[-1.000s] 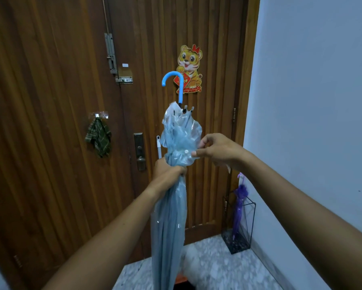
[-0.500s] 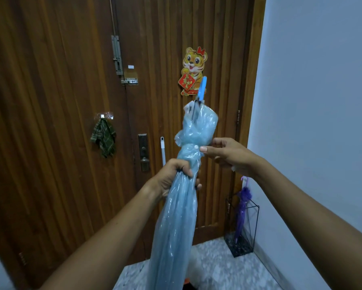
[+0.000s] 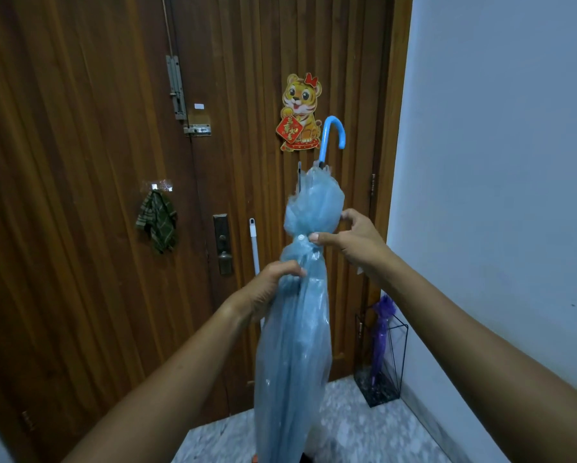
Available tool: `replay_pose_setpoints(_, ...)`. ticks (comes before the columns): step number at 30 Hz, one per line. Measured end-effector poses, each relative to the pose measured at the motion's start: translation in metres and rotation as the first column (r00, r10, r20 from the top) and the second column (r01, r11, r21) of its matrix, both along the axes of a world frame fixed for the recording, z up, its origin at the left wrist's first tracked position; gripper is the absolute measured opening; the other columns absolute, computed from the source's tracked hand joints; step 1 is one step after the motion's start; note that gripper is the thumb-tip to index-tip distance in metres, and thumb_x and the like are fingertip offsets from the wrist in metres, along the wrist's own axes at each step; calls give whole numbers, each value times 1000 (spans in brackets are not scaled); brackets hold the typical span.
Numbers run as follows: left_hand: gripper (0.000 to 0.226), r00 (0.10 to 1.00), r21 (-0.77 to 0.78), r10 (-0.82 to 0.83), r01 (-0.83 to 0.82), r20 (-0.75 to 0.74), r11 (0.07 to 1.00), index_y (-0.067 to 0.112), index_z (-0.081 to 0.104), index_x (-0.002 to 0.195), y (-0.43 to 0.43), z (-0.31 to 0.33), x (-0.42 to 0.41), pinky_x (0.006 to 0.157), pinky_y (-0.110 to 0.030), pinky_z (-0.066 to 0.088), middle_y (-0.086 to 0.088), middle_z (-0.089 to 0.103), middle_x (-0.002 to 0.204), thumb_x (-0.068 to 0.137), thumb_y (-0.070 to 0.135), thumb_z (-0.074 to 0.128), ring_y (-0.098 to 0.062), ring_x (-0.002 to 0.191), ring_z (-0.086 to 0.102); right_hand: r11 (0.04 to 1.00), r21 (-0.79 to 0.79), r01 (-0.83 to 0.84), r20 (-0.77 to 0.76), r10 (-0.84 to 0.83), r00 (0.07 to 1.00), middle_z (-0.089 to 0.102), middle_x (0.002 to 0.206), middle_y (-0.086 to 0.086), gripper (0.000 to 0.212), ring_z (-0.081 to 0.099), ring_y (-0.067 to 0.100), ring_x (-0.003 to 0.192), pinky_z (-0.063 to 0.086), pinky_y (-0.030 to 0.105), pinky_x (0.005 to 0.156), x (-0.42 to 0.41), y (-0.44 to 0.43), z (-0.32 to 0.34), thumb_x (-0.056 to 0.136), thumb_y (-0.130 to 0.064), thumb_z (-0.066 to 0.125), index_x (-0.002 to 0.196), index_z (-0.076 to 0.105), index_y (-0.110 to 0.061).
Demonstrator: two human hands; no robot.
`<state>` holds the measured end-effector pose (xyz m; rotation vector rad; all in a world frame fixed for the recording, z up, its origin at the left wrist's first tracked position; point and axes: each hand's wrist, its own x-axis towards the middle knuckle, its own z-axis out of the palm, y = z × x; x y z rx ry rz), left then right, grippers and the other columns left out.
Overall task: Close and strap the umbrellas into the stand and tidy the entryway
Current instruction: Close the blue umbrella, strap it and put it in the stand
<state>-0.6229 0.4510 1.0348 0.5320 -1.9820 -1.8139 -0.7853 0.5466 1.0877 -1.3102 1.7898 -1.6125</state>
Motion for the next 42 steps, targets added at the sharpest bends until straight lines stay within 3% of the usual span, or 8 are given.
replay_pose_setpoints(5,64,935,-173,352,-353,-38,920,27,57,121,18,-14,-26,77,-31,57,2,70,105,65,31,88,-14,94,70,993,19,119,-115,-116,987,69,104,4,57,70,19,94,61,46,83,9,-13,-12,65,-42,90,98,55,-12)
replay_pose_setpoints(10,26,825,-232,564,-556,-41,798,21,64,94,19,-19,-29,63,-34,58,-1,69,80,70,17,71,-17,71,69,998,16,64,-161,-61,985,73,95,10,46,73,22,91,62,45,81,5,-11,-12,65,-47,90,78,56,-18)
replay_pose_setpoints(16,12,808,-162,585,-588,-72,792,13,61,78,15,-7,-28,53,-27,45,0,60,66,68,7,63,-15,58,58,999,20,-31,-121,34,992,67,66,2,34,64,-3,57,48,19,72,9,1,-8,83,-33,81,72,71,-2)
replay_pose_setpoints(23,25,912,17,408,-407,-44,913,4,59,82,10,13,-19,57,-35,45,-13,53,69,57,5,60,-26,59,54,983,106,-150,-22,153,988,67,58,-10,36,37,11,49,30,21,46,-7,11,3,88,-29,76,91,69,6)
replay_pose_setpoints(28,36,989,212,123,-105,-77,972,-1,56,89,19,17,-13,56,-32,47,-7,55,58,54,7,54,-20,47,54,958,93,-270,55,266,963,65,87,8,38,48,13,67,36,25,59,-19,12,-3,90,-27,74,107,67,7)
replay_pose_setpoints(31,31,992,320,-1,42,-127,947,1,51,84,22,16,-13,56,-33,47,-8,49,57,53,5,51,-21,42,50,923,50,-382,158,370,915,70,104,3,20,62,18,99,48,37,85,-21,12,-7,94,-20,67,107,67,-5)
replay_pose_setpoints(35,32,975,296,-142,188,-171,936,-1,60,92,16,17,-13,68,-38,53,-14,59,75,61,7,56,-25,64,61,895,-107,-433,216,446,868,69,98,7,13,69,18,94,57,29,80,-18,9,-9,94,-8,64,106,60,-2)
replay_pose_setpoints(42,88,976,-81,205,-199,73,977,21,35,135,22,-10,-24,91,-37,50,0,57,125,66,40,86,-19,114,59,995,-96,3,-56,-8,998,73,71,0,23,72,10,73,59,32,73,-13,-7,-22,80,-12,82,65,65,-12)
